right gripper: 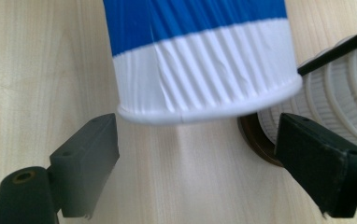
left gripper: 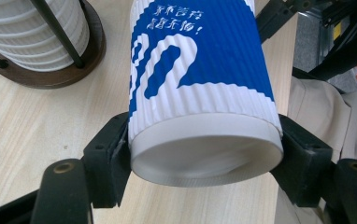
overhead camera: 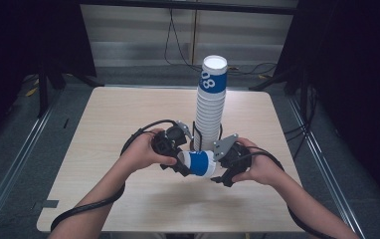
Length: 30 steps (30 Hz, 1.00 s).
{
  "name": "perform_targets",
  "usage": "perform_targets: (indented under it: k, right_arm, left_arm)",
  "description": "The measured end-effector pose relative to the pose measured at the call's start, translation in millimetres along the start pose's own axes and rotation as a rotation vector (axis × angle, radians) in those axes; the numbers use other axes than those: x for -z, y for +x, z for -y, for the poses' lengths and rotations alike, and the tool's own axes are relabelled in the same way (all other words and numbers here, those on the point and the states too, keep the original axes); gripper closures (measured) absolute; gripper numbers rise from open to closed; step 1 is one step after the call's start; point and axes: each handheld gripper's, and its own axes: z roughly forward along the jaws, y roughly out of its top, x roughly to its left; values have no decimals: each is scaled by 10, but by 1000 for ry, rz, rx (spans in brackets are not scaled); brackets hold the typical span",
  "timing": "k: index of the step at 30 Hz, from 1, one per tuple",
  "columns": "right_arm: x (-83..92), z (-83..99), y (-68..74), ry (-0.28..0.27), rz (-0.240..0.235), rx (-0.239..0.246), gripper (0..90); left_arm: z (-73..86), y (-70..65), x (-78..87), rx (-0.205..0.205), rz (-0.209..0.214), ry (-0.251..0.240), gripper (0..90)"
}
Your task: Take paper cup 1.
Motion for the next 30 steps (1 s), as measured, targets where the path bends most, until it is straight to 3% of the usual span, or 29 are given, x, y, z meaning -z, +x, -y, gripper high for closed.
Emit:
perform_targets:
  k: [8,18,30]
  right_arm:
    - [-19,163,-27,-80,15,-37,130]
    - [44,330,-45,-198,1,-151,130]
    - [65,351,-12,-288,-35,-175,130]
  left_arm:
    - [46,3,5,3,-6,-36,294]
    - [130,12,-48,21,2,-105,294]
    - [211,37,-62,21,12,-128,294]
